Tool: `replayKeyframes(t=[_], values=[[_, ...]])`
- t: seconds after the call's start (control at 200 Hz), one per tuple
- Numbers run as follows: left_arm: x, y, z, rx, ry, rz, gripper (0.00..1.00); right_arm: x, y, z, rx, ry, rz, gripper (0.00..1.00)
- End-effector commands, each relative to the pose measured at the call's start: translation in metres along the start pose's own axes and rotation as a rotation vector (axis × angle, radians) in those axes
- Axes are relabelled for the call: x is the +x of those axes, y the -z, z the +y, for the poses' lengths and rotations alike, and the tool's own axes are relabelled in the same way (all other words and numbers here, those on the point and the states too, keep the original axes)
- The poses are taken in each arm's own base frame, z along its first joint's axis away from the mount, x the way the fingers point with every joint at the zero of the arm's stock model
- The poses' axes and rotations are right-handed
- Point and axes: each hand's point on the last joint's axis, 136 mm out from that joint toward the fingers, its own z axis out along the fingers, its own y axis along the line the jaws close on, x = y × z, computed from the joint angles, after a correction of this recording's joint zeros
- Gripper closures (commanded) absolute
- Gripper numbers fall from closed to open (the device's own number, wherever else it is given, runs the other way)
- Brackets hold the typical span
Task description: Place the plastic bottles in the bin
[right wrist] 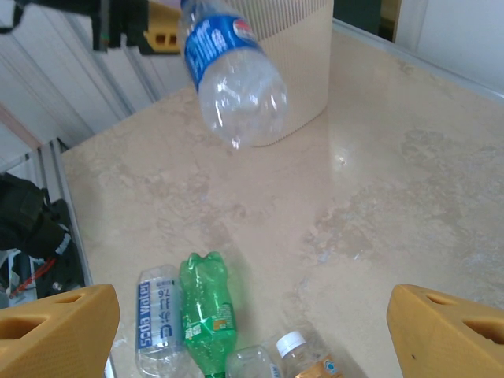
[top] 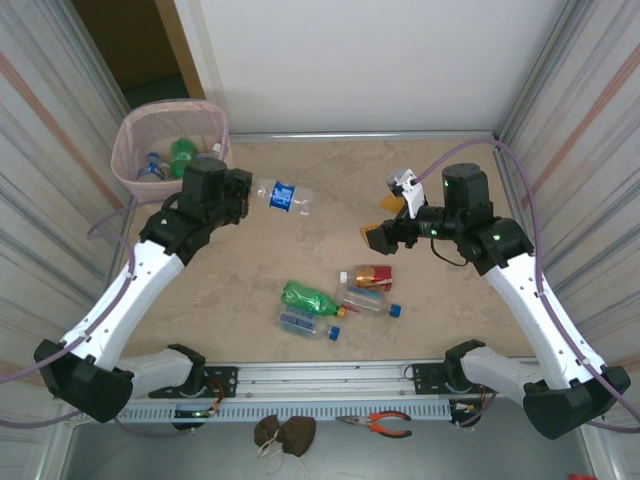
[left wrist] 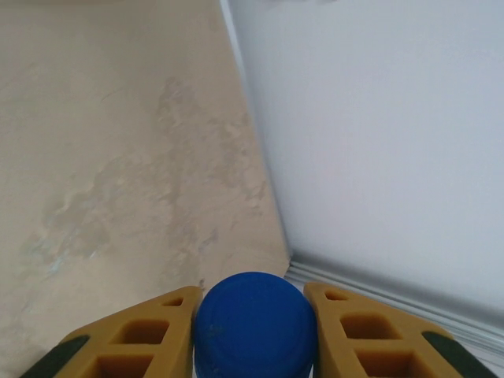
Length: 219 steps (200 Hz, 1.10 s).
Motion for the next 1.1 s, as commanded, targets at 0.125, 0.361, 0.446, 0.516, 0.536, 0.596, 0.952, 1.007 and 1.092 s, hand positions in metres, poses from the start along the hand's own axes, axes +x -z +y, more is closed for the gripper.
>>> replayKeyframes(t=[0.125, 0.361, 0.446, 0.516, 0.536, 0.596, 0.952, 1.007, 1.092], values=[[-0.060, 0.046, -0.073, 0.135, -0.296, -0.232, 0.97, 0.000, 0.007, 0.003, 0.008, 0.034, -0.016, 0.13], [-0.110, 0.095, -0.143, 0.268, -0.623, -0.487, 1.00, 0.000, 0.007, 0.003, 0.006, 0.036, -0.016, 0.13], [-0.121, 0.113, -0.162, 0.279, -0.776, -0.604, 1.00, -0.001, 0.006, 0.002, 0.006, 0.036, -0.017, 0.13], [-0.128, 0.123, -0.174, 0.285, -0.894, -0.677, 1.00, -0.002, 0.005, 0.002, 0.003, 0.034, -0.018, 0.13], [-0.129, 0.124, -0.177, 0.290, -0.937, -0.689, 1.00, -0.002, 0.005, 0.002, 0.003, 0.033, -0.018, 0.13], [-0.125, 0.124, -0.189, 0.333, -1.081, -0.702, 1.00, -0.002, 0.004, 0.002, 0.002, 0.032, -0.017, 0.13], [-0.130, 0.062, -0.192, 0.088, -1.771, -0.753, 1.00, -0.002, 0.001, 0.001, -0.005, 0.029, -0.011, 0.13], [-0.137, 0.044, -0.184, 0.020, -1.837, -0.744, 1.00, -0.001, 0.000, 0.001, -0.008, 0.029, -0.009, 0.13], [-0.149, 0.017, -0.170, -0.057, -1.905, -0.705, 1.00, 0.000, -0.001, 0.000, -0.009, 0.030, -0.004, 0.13]])
